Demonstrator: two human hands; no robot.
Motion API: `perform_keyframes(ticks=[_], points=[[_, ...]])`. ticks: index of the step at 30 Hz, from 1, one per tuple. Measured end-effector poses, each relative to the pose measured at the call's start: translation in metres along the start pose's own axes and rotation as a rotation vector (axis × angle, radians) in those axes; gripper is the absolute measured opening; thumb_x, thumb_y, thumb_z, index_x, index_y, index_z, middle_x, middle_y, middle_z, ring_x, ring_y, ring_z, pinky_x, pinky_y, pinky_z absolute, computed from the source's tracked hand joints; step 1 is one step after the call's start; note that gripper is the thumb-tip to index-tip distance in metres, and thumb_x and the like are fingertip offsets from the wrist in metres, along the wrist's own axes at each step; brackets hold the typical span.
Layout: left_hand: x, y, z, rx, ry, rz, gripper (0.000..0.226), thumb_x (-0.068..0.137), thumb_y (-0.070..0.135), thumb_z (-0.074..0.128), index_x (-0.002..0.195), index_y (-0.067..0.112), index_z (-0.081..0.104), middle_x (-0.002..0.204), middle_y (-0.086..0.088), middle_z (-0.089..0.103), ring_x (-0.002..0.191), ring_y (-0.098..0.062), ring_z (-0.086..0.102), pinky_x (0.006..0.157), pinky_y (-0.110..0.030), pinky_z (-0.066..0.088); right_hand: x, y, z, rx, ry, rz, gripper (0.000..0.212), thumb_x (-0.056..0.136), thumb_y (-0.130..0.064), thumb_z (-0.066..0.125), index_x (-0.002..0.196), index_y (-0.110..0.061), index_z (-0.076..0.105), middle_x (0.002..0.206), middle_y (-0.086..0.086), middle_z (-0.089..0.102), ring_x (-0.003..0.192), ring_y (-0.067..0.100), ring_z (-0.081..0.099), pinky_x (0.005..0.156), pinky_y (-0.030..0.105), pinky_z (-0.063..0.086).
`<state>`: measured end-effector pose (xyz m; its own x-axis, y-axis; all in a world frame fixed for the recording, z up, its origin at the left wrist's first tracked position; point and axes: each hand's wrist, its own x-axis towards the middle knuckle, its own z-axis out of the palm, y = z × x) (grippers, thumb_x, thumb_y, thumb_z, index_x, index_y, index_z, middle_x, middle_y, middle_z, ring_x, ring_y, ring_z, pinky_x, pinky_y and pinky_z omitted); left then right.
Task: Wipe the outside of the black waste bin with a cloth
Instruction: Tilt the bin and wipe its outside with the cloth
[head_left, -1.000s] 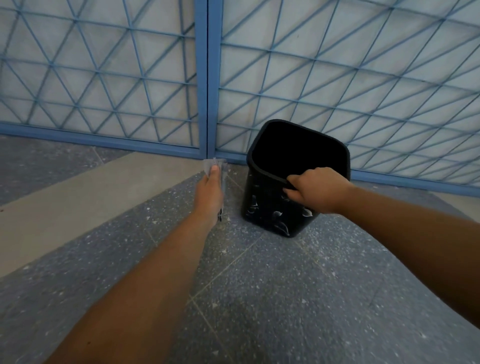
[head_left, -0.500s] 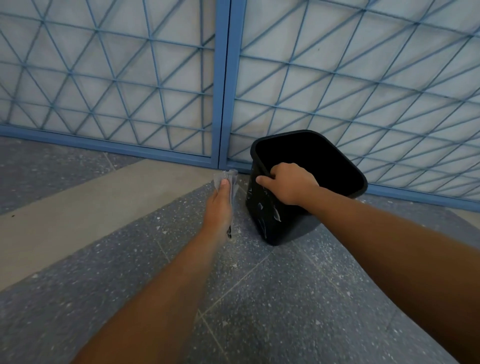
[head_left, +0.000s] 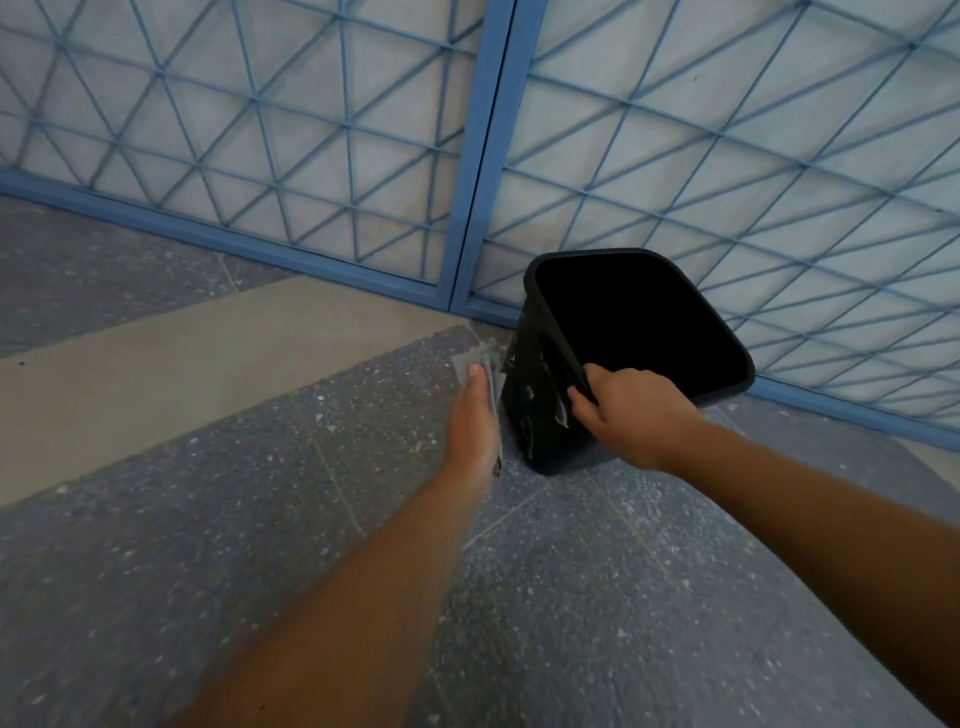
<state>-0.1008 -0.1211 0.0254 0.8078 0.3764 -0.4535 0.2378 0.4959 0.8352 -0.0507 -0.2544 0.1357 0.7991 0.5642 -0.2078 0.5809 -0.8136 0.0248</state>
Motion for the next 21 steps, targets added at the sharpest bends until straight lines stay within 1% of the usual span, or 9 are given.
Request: perform_keyframes(ticks=[4, 8, 10, 12, 14, 16, 17, 18, 21], points=[[0.003, -0.018, 0.012, -0.072, -0.038, -0.063, 0.059, 0.109, 0.052, 0.025, 0.141, 0.016, 0.06, 0.132, -0.01, 0.067, 0.125, -0.025, 0.062, 0.111, -0.043, 0.046, 0.008, -0.006, 0.004, -0.056, 0.07, -0.012, 0.034, 0.099, -0.041, 0.034, 0.095, -0.012, 0.052, 0.068, 0.003, 0.049, 0.062, 0.026, 0.052, 0.058, 0.035, 0.044], [0.02, -0.03, 0.022, -0.152, -0.053, -0.103, 0.062, 0.108, 0.055, 0.022, 0.143, 0.018, 0.057, 0.128, -0.006, 0.067, 0.118, -0.02, 0.063, 0.104, -0.036, 0.051, 0.013, -0.01, 0.005, -0.071, 0.061, -0.036, 0.029, 0.099, -0.041, 0.032, 0.086, -0.017, 0.04, 0.066, 0.002, 0.043, 0.06, 0.025, 0.044, 0.056, 0.035, 0.038], [0.025, -0.037, 0.034, -0.155, -0.094, -0.121, 0.063, 0.106, 0.06, 0.024, 0.145, 0.02, 0.054, 0.132, -0.004, 0.066, 0.12, -0.019, 0.064, 0.109, -0.041, 0.048, 0.014, -0.008, 0.005, -0.077, 0.044, -0.052, 0.028, 0.099, -0.042, 0.031, 0.088, -0.018, 0.04, 0.064, -0.001, 0.039, 0.061, 0.024, 0.042, 0.057, 0.034, 0.036], [0.038, -0.059, 0.044, -0.15, -0.104, -0.128, 0.075, 0.094, 0.077, 0.035, 0.148, 0.027, 0.051, 0.14, -0.004, 0.064, 0.127, -0.019, 0.062, 0.112, -0.047, 0.046, 0.015, -0.006, 0.006, -0.084, 0.031, -0.054, 0.03, 0.099, -0.043, 0.031, 0.091, -0.017, 0.043, 0.065, -0.001, 0.04, 0.061, 0.023, 0.043, 0.057, 0.034, 0.036], [0.075, -0.095, 0.049, -0.217, -0.085, -0.169, 0.1, 0.071, 0.095, 0.046, 0.15, 0.034, 0.048, 0.146, -0.004, 0.059, 0.131, -0.021, 0.059, 0.113, -0.049, 0.044, 0.015, -0.005, 0.005, -0.076, 0.038, -0.053, 0.032, 0.098, -0.043, 0.031, 0.095, -0.016, 0.048, 0.067, 0.0, 0.045, 0.063, 0.023, 0.05, 0.057, 0.034, 0.039], [0.104, -0.107, 0.051, -0.266, -0.082, -0.213, 0.116, 0.057, 0.101, 0.052, 0.151, 0.033, 0.045, 0.148, -0.006, 0.058, 0.133, -0.022, 0.058, 0.116, -0.049, 0.04, 0.017, -0.003, 0.003, -0.053, 0.041, -0.057, 0.033, 0.098, -0.043, 0.031, 0.096, -0.016, 0.05, 0.069, 0.001, 0.05, 0.066, 0.024, 0.057, 0.059, 0.035, 0.045], [0.101, -0.091, 0.051, -0.248, -0.095, -0.215, 0.118, 0.056, 0.099, 0.054, 0.152, 0.031, 0.044, 0.147, -0.007, 0.058, 0.133, -0.023, 0.057, 0.117, -0.048, 0.039, 0.017, -0.003, 0.003, -0.037, 0.036, -0.055, 0.032, 0.098, -0.043, 0.031, 0.095, -0.017, 0.05, 0.069, 0.0, 0.051, 0.065, 0.023, 0.057, 0.059, 0.035, 0.047], [0.094, -0.075, 0.051, -0.248, -0.1, -0.201, 0.113, 0.062, 0.096, 0.053, 0.152, 0.029, 0.045, 0.146, -0.008, 0.059, 0.133, -0.024, 0.058, 0.117, -0.047, 0.039, 0.018, -0.002, 0.002, -0.023, 0.033, -0.054, 0.032, 0.098, -0.044, 0.031, 0.095, -0.018, 0.05, 0.068, 0.0, 0.051, 0.064, 0.022, 0.057, 0.059, 0.035, 0.047], [0.058, -0.053, 0.052, -0.154, -0.094, -0.083, 0.077, 0.093, 0.075, 0.038, 0.148, 0.022, 0.053, 0.14, -0.007, 0.065, 0.13, -0.019, 0.06, 0.111, -0.04, 0.045, 0.018, -0.001, 0.003, -0.009, 0.032, -0.061, 0.032, 0.097, -0.044, 0.03, 0.097, -0.019, 0.05, 0.068, -0.002, 0.05, 0.067, 0.022, 0.059, 0.06, 0.034, 0.046]])
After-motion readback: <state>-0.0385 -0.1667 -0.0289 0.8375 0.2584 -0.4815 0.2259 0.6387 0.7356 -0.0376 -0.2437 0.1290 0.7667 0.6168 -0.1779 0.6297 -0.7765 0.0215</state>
